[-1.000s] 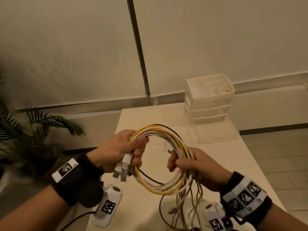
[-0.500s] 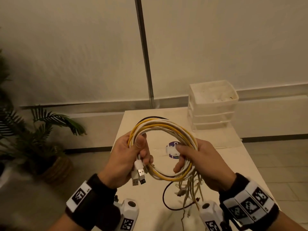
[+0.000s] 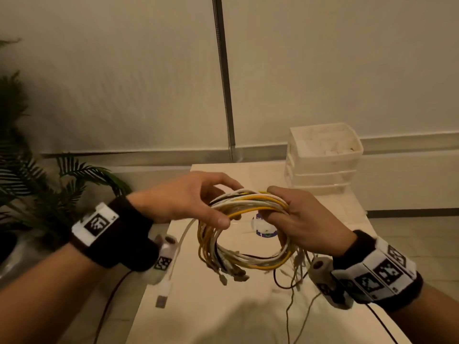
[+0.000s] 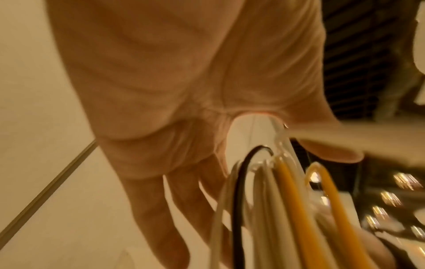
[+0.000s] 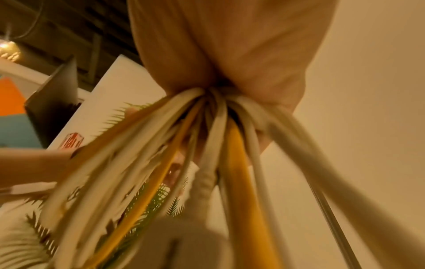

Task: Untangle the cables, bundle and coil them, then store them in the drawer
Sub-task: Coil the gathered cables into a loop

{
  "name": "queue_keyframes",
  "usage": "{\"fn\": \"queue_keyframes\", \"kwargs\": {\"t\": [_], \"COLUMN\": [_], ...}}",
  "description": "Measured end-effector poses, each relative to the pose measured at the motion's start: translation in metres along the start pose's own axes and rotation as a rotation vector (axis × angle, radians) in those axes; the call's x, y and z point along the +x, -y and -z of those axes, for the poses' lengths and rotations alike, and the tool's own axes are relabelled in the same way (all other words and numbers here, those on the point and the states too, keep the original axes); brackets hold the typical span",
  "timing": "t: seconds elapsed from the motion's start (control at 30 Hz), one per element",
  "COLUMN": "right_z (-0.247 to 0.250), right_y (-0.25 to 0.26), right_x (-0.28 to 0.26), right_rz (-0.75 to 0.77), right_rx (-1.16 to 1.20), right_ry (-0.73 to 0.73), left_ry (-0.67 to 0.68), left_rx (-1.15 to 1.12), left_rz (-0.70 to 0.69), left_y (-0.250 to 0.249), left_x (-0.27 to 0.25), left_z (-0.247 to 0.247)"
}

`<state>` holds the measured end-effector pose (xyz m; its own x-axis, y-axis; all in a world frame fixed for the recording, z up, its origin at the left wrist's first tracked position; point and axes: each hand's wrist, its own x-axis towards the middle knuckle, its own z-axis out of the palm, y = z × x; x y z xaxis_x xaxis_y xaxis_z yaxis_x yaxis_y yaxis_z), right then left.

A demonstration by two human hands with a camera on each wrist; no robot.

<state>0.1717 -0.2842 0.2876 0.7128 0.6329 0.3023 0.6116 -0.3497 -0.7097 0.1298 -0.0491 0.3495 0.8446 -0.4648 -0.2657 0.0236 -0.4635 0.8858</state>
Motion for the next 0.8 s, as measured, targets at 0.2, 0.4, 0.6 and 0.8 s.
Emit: {"fn": "queue_keyframes", "kwargs": {"t": [0.2,0.4,0.6,0.8], "right_z": [0.0,0.019,0.019,0.045], "right_y": [-0.001,-0.032,-0.039,-0.037], "right_x": [0.008,-0.019,-0.044,-0.049], "right_rz": [-0.033,-0.165,-0.254,-0.228], "right_rx": [0.04,0.329,0.424,0.454], "right_ry": [-0.052,0.285,0.257,0.179], "left_ry": [-0.219,-0.242,-0.163,-0.137], "left_rx": [0.151,0.243,0.532,0.532], "left_rz": [0.002,-0.022,-0.091,-0.005], "left_y": [-0.012,-0.025,-0.052,-0.058], "left_x": [0.029,0.027,0.018,0.012], "left_z": [-0.034,-0.02,0.007,0.014]}}
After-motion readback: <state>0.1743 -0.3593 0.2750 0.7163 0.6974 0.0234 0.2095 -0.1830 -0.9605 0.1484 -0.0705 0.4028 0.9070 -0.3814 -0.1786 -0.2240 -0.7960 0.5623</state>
